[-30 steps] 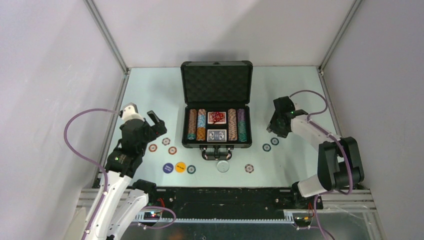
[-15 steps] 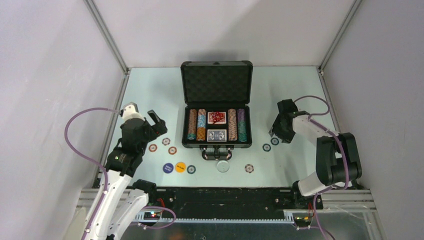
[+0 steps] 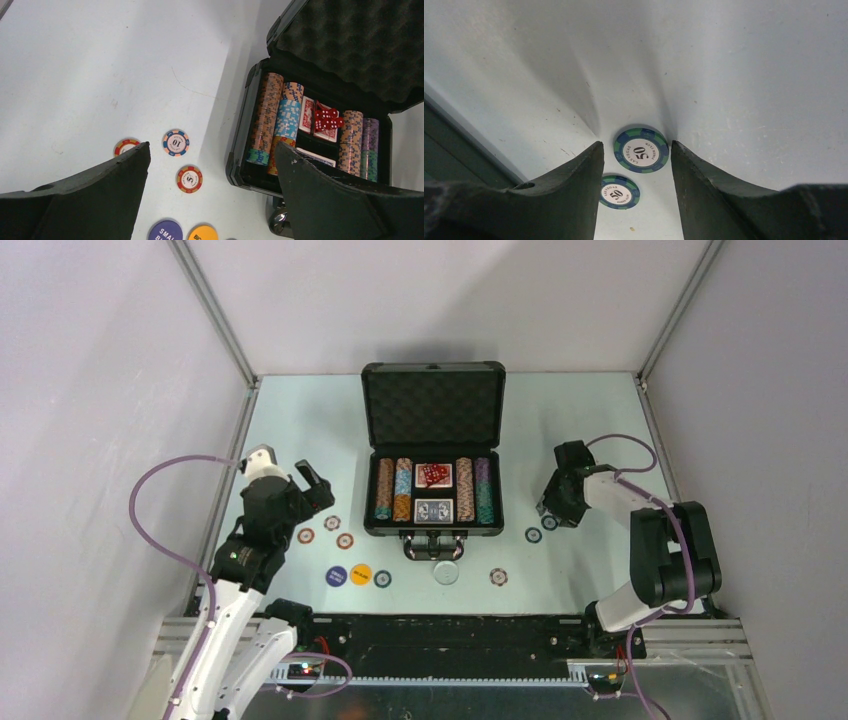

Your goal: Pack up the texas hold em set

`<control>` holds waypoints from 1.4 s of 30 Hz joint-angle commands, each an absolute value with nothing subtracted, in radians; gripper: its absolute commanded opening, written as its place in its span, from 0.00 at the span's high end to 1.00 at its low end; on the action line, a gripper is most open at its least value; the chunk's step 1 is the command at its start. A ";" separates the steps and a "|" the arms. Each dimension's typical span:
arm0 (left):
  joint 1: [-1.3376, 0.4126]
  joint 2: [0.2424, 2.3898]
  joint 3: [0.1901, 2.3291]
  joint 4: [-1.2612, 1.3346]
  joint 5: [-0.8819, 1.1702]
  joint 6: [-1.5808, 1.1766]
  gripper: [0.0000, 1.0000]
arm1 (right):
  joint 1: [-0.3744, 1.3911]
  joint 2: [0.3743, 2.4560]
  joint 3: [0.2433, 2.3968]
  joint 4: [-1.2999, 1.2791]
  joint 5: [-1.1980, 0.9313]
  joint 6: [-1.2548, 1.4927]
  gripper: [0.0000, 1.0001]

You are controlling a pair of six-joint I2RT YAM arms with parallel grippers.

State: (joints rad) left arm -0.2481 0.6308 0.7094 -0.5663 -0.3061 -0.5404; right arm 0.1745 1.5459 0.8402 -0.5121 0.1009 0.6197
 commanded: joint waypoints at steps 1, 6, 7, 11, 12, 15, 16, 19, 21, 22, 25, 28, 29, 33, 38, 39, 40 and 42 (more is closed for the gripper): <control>-0.240 0.632 0.745 -0.552 -0.296 -0.520 0.02 | 0.185 1.595 0.830 -0.481 0.062 0.621 0.44; -0.240 0.632 0.744 -0.552 -0.294 -0.520 0.02 | 0.227 1.615 0.839 -0.493 0.071 0.620 0.43; -0.240 0.632 0.745 -0.552 -0.293 -0.521 0.02 | 0.233 1.621 0.843 -0.496 0.085 0.621 0.43; -0.239 0.630 0.743 -0.551 -0.292 -0.521 0.02 | 0.254 1.632 0.854 -0.510 0.101 0.620 0.45; -0.239 0.628 0.744 -0.551 -0.292 -0.521 0.02 | 0.255 1.636 0.857 -0.516 0.103 0.616 0.45; -0.238 0.626 0.744 -0.551 -0.292 -0.521 0.02 | 0.264 1.642 0.865 -0.528 0.108 0.607 0.47; -0.239 0.626 0.744 -0.551 -0.292 -0.521 0.02 | 0.267 1.646 0.869 -0.533 0.111 0.602 0.47; -0.238 0.627 0.743 -0.551 -0.292 -0.521 0.02 | 0.278 1.655 0.878 -0.548 0.118 0.597 0.48; -0.238 0.626 0.743 -0.551 -0.292 -0.521 0.02 | 0.284 1.661 0.884 -0.557 0.121 0.593 0.48; -0.238 0.626 0.744 -0.552 -0.292 -0.520 0.02 | 0.286 1.666 0.889 -0.563 0.123 0.592 0.48; -0.238 0.627 0.744 -0.551 -0.291 -0.521 0.02 | 0.297 1.673 0.896 -0.578 0.127 0.586 0.48; -0.238 0.629 0.745 -0.551 -0.289 -0.522 0.02 | 0.311 1.684 0.909 -0.590 0.138 0.581 0.48; -0.239 0.629 0.744 -0.551 -0.288 -0.522 0.02 | 0.313 1.686 0.911 -0.592 0.138 0.580 0.48; -0.238 0.628 0.743 -0.551 -0.289 -0.522 0.02 | 0.328 1.691 0.919 -0.592 0.132 0.579 0.48; -0.238 0.627 0.744 -0.551 -0.290 -0.520 0.02 | 0.359 1.709 0.938 -0.610 0.148 0.575 0.49; -0.238 0.627 0.744 -0.551 -0.291 -0.520 0.02 | 0.360 1.710 0.940 -0.612 0.149 0.574 0.49; -0.237 0.627 0.744 -0.551 -0.291 -0.519 0.02 | 0.362 1.710 0.939 -0.612 0.149 0.574 0.49; -0.237 0.629 0.745 -0.551 -0.291 -0.519 0.02 | 0.363 1.711 0.940 -0.611 0.147 0.572 0.50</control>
